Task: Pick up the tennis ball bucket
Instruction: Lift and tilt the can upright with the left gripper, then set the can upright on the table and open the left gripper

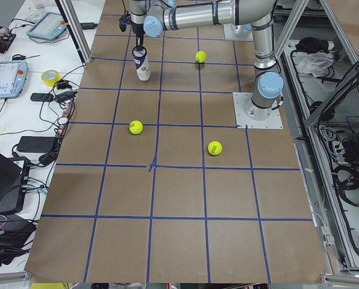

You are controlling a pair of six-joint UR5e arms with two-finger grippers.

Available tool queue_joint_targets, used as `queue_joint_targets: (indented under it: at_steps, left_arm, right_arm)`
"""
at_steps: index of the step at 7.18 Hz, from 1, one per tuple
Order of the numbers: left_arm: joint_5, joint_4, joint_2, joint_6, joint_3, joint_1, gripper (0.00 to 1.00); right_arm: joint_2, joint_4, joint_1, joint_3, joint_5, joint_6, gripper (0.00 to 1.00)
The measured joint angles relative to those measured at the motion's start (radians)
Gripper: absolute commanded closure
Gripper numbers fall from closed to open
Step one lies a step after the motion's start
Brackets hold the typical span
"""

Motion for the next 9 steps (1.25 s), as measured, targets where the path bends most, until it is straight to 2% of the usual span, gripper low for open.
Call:
queue_joint_targets:
  at_steps: [1,2,6,9]
  left_arm:
    - [0.002,-0.002,-0.003,-0.005,-0.002,-0.003,0.14]
    - [0.001,-0.005,-0.004,-0.019,-0.004,-0.006,0.00]
    - [-0.007,-0.004,0.029,-0.081,0.003,-0.034,0.00]
    - [-0.006,-0.083,0.108,-0.048,0.019,-0.024,0.00]
  right_arm:
    - [0.000,0.000,0.000,0.000,0.000,0.000,0.00]
    - [0.000,0.000,0.000,0.000,0.000,0.000,0.00]
    - [-0.001,0.000,0.000,0.000,0.000,0.000,0.00]
    - [-0.003,0.000,0.000,0.004,0.000,0.000,0.00]
